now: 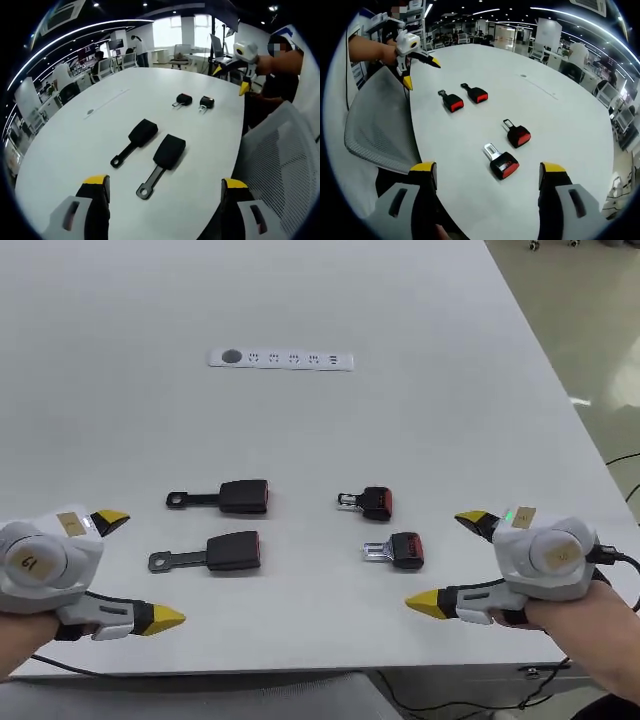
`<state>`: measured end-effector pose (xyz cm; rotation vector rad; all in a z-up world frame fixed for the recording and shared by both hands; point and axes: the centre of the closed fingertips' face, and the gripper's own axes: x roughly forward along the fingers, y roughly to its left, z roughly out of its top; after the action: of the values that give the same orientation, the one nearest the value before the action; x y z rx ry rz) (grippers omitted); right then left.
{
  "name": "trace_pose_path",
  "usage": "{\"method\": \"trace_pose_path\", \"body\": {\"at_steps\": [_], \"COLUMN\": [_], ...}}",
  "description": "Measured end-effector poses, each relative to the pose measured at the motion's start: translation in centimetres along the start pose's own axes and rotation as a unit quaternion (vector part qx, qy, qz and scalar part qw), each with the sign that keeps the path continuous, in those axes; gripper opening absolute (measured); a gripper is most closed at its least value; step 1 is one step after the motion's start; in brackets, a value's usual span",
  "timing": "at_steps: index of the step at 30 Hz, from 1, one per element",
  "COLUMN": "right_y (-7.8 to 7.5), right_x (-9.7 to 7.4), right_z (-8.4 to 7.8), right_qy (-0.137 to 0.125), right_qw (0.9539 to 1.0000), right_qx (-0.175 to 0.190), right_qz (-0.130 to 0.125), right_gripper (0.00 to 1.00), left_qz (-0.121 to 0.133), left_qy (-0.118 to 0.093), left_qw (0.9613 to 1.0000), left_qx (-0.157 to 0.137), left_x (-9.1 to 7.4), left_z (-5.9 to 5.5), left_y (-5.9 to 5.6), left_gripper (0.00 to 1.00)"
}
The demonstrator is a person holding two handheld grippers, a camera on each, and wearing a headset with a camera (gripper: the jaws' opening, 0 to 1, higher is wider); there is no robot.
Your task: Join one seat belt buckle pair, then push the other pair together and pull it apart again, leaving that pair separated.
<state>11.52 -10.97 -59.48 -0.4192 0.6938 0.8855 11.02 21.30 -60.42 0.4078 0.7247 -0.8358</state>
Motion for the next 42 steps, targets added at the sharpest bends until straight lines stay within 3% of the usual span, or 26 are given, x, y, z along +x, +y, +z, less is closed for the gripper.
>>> {"method": "trace_pose_path", "body": {"at_steps": [7, 27, 37, 42], "right_y": [0.0, -0.5, -0.9, -1.4], "right_x": [0.1, 1.6, 2.7, 3.5], "right_z": [-0.1, -0.4, -0.7, -0.8], "right_qy": [0.008, 0.032, 0.044, 0.050], "right_qw": [0.9999, 0.9985, 0.9970, 0.9958], "right_qx": [-0.011, -0.037, -0.053, -0.062], "right_qz": [0.002, 0.023, 0.036, 0.046], "right_gripper": [0.82, 0.75, 0.72, 0.69], "left_qz": [-0.001, -0.032, -0.051, -0.065], "left_qy": [0.002, 0.032, 0.051, 0.063], "left_qw": [0.9999, 0.9984, 0.9958, 0.9937], "left_qx": [0.011, 0.034, 0.056, 0.067], "left_x": [0.1, 2.4, 3.9, 4.7], "left_z": [1.0, 0.2, 0.4, 0.0], "left_y": [-0.5, -0.6, -0.9, -1.1], "left_gripper": [0.92, 0.87, 0.83, 0.79]}}
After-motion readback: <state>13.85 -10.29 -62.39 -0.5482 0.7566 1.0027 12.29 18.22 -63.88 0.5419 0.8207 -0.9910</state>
